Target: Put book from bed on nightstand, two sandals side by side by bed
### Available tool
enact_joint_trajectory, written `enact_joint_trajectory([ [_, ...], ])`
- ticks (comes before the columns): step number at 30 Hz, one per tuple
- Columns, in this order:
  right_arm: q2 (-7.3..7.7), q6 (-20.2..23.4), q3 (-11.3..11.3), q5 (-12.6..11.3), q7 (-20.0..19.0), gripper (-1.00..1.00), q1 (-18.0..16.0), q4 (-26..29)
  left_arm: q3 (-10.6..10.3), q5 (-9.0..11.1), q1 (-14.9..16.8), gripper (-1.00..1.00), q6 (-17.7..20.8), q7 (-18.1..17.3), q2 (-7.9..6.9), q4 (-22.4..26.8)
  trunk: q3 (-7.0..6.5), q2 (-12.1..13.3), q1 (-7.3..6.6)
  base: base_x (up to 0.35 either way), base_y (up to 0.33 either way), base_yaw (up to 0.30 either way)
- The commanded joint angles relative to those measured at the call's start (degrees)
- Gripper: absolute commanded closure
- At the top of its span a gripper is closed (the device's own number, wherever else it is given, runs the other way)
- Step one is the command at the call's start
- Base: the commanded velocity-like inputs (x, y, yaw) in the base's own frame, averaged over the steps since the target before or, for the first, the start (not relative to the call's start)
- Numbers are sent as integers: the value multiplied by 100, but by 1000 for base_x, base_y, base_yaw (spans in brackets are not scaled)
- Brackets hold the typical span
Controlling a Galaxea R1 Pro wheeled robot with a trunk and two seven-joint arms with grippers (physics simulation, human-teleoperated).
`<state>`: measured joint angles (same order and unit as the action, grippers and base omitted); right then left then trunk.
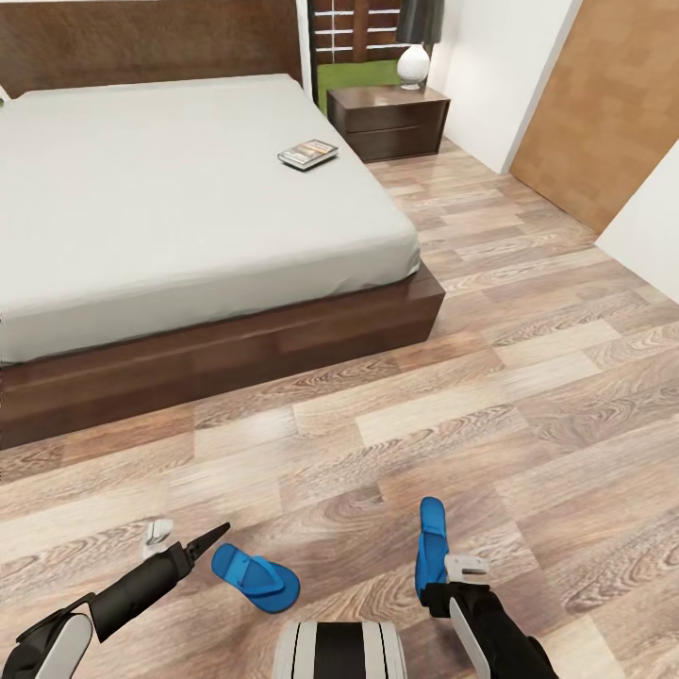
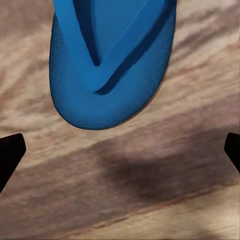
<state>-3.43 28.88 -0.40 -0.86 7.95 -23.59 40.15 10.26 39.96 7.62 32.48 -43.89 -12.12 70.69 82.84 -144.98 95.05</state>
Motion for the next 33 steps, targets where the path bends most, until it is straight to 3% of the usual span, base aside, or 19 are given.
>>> enact_joint_trajectory([
  [1,-3,30,-4,-10,22,-100,0,10,2,36,3,-100,41,-5,0,-3,4,-1,0,70,144,0],
  [21,-9,30,-4,-10,23,-100,2,10,2,38,3,-100,39,-5,0,-3,4,-1,0,7,13,0],
  [33,-7,30,-4,-10,23,-100,1,10,2,36,3,-100,39,-5,0,-2,4,-1,0,103,151,0],
])
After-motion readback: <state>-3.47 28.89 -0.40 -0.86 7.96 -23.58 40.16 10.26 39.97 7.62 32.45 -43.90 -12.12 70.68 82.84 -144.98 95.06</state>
